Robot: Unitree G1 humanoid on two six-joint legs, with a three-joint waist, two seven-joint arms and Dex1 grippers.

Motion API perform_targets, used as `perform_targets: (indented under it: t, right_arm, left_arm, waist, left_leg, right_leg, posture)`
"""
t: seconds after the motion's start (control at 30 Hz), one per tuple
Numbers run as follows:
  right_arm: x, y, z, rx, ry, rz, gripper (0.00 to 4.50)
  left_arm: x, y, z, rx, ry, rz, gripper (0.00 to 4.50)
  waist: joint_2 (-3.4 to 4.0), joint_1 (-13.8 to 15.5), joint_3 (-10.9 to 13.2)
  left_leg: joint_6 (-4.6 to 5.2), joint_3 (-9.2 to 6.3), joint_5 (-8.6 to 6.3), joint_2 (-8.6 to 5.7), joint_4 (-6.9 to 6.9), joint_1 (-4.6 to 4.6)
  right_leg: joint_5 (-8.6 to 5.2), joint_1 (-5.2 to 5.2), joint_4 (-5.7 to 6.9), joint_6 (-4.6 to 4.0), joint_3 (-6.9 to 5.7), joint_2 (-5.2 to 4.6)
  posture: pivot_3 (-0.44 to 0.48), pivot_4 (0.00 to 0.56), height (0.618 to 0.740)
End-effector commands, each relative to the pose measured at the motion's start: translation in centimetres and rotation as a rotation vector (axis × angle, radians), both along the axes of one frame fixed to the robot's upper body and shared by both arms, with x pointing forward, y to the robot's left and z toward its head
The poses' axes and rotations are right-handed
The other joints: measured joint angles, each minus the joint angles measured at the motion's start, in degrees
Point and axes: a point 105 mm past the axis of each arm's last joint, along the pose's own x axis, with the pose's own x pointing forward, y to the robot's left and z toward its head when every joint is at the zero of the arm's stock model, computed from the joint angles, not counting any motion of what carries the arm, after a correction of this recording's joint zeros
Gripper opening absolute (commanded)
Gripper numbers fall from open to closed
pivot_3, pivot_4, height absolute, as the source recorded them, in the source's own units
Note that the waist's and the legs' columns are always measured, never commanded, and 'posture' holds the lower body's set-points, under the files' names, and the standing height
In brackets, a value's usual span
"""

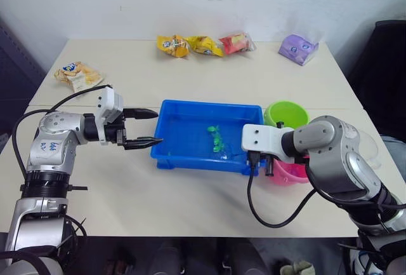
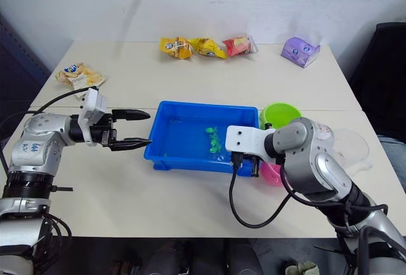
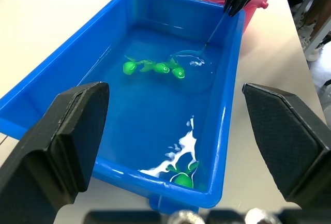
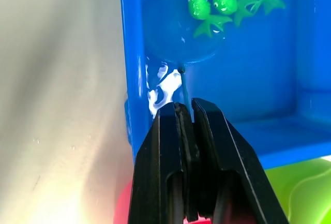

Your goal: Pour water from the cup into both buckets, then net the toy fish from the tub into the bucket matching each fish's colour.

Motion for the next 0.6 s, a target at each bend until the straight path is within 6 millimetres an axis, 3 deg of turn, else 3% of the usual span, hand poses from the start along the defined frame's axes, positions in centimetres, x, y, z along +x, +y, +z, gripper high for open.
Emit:
perform_targets:
  t: [0.03,0.17,0.33,0.6]
  right_arm:
    - [-0.2,0.9,1.0,0.053,-0.029,0.023,0.00]
    - [-0.6,1.6,0.9,0.102,-0.003,0.033,0.00]
    - [-0.8,2.7,0.7,0.203,0.030,0.031,0.00]
    - [0.4,3.9,0.9,0.407,0.011,0.005,0.00]
  left_arm:
    - [-0.4,0.6,1.5,-0.004,-0.056,0.010,4.44]
    - [-0.5,1.1,1.6,0.006,-0.056,0.022,4.44]
    - [-0.5,3.1,2.4,0.016,-0.077,0.067,4.44]
    - [0.0,6.0,2.7,0.087,-0.102,0.114,4.44]
  waist:
    - [0.00,0.0,0.0]
    - [0.00,-0.1,0.0]
    - [0.00,-0.2,0.0]
    - [-0.05,0.0,0.0]
  left_leg:
    - [0.00,0.00,0.00,0.00,0.00,0.00]
    - [0.00,0.00,0.00,0.00,-0.01,0.00]
    - [0.01,0.00,-0.01,0.00,-0.02,-0.01]
    - [0.02,0.01,-0.01,0.00,-0.02,-0.07]
  right_leg:
    - [0.00,0.00,0.00,0.00,0.00,0.00]
    - [0.00,-0.02,0.02,0.00,0.01,0.00]
    - [0.00,-0.05,0.01,0.00,0.01,0.00]
    - [0.00,-0.12,0.02,0.00,-0.01,-0.02]
  posture:
    - [0.000,0.150,0.740]
    - [0.000,0.150,0.740]
    - [0.000,0.150,0.740]
    - [0.000,0.150,0.740]
